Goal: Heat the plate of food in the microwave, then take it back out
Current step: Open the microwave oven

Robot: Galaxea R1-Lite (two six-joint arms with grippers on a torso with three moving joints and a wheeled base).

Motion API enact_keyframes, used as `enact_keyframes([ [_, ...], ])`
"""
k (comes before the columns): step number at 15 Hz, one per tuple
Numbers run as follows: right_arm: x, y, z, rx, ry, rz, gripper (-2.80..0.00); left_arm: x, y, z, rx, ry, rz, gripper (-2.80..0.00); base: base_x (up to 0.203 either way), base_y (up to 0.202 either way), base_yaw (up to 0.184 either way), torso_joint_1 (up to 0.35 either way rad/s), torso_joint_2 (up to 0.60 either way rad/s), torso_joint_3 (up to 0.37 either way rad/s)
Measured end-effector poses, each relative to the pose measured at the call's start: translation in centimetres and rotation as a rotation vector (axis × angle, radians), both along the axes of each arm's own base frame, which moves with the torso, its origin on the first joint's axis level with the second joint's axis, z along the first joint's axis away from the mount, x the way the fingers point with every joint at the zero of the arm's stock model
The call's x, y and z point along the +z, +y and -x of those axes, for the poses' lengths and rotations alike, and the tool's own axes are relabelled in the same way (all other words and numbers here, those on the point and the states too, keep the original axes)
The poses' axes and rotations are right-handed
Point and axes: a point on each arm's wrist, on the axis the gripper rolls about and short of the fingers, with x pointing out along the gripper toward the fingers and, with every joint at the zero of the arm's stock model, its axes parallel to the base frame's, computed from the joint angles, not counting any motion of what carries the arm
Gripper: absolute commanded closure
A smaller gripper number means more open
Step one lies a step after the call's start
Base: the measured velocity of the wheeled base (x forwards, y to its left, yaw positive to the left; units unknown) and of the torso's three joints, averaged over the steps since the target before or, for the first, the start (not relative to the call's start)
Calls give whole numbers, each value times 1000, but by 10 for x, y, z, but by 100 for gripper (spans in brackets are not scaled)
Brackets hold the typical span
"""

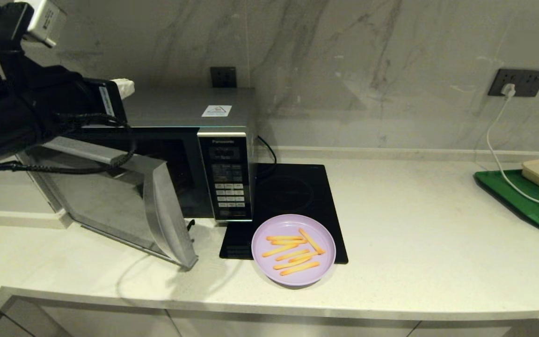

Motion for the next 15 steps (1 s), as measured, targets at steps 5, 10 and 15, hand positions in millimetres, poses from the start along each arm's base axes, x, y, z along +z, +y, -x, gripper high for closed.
enact_keyframes([
  [5,0,0,0,0,0,0,0,-9,-1,-3,75,117,-87,0,0,0,0,0,0,0],
  [10,0,0,0,0,0,0,0,0,3,24,101,236,-140,0,0,0,0,0,0,0],
  [15,0,0,0,0,0,0,0,2,10,54,127,326,-224,0,0,0,0,0,0,0],
])
